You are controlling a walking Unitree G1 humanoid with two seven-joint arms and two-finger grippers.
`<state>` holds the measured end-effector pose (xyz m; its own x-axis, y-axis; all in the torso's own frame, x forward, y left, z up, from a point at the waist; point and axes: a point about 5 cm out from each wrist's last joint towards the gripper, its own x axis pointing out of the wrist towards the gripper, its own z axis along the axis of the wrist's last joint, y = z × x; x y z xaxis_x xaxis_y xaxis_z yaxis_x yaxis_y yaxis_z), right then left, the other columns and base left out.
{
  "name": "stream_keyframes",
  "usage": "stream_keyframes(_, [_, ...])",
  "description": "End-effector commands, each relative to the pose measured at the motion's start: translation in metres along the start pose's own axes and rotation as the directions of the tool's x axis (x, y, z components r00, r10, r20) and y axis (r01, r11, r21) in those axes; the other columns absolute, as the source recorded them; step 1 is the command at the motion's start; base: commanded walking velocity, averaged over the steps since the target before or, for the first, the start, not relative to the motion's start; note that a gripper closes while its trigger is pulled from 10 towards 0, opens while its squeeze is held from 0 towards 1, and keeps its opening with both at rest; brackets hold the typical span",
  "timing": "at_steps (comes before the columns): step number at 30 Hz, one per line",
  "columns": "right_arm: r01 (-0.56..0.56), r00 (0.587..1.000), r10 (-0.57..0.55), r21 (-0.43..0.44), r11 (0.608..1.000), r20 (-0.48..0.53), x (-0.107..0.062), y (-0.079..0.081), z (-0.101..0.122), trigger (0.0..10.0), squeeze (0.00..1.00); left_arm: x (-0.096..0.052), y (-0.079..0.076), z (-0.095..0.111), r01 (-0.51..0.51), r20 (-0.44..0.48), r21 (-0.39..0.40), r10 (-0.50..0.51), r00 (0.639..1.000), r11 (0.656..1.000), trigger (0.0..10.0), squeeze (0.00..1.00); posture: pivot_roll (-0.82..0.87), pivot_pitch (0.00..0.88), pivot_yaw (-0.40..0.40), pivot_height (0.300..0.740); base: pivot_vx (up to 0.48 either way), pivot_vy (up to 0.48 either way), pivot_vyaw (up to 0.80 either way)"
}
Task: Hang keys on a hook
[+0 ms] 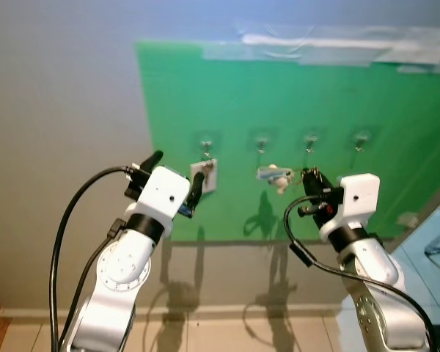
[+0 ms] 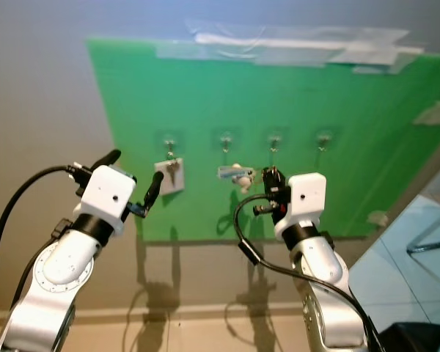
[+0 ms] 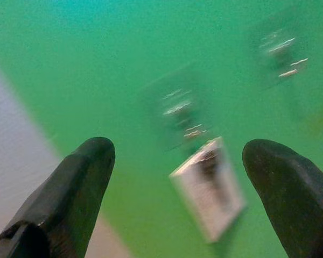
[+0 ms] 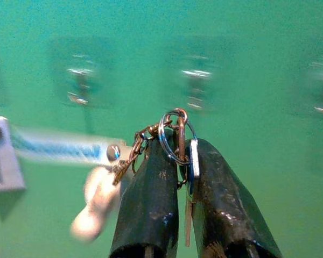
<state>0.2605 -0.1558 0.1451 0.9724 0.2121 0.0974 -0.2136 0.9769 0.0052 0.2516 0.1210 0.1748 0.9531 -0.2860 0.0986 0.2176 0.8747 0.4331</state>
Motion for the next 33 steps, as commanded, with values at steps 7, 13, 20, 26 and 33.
stream_keyframes(7, [0.012, 1.000, -0.012, -0.025, 1.000, 0.013, -0.001, -0.007, 0.002, 0.0, 0.00, 0.003, -0.004, 0.004, 0.005, 0.026, -0.009, -0.005, 1.000, 1.000, 10.0, 0.00, -0.02, 0.000, -0.043, 0.740, 0.212, -0.412, 0.00])
stream_keyframes(13, [0.003, 1.000, -0.003, -0.030, 1.000, 0.011, -0.001, -0.007, 0.002, 0.0, 0.00, 0.003, -0.004, 0.002, -0.006, 0.014, -0.025, 0.006, 1.000, 1.000, 10.0, 0.00, -0.02, 0.000, -0.047, 0.740, 0.319, -0.348, 0.00])
stream_keyframes(20, [-0.006, 1.000, 0.007, -0.033, 0.999, 0.007, -0.001, -0.006, 0.000, 0.0, 0.00, 0.002, -0.005, 0.001, -0.010, 0.008, -0.036, 0.010, 1.000, 0.999, 10.0, 0.00, -0.02, 0.000, -0.048, 0.740, 0.410, -0.119, 0.00])
stream_keyframes(26, [-0.015, 1.000, 0.016, -0.033, 0.999, 0.009, 0.000, -0.005, 0.001, 0.0, 0.00, 0.001, -0.005, 0.000, -0.011, 0.002, -0.048, 0.011, 1.000, 0.999, 10.0, 0.00, -0.02, 0.000, -0.050, 0.740, 0.426, 0.000, 0.00])
stream_keyframes(33, [-0.063, 0.997, 0.065, -0.046, 0.997, 0.043, 0.004, -0.001, 0.014, 0.0, 0.00, 0.001, -0.003, 0.000, -0.030, 0.003, -0.067, 0.031, 1.000, 0.997, 10.0, 0.00, -0.02, 0.000, -0.051, 0.740, 0.296, 0.000, 0.00])
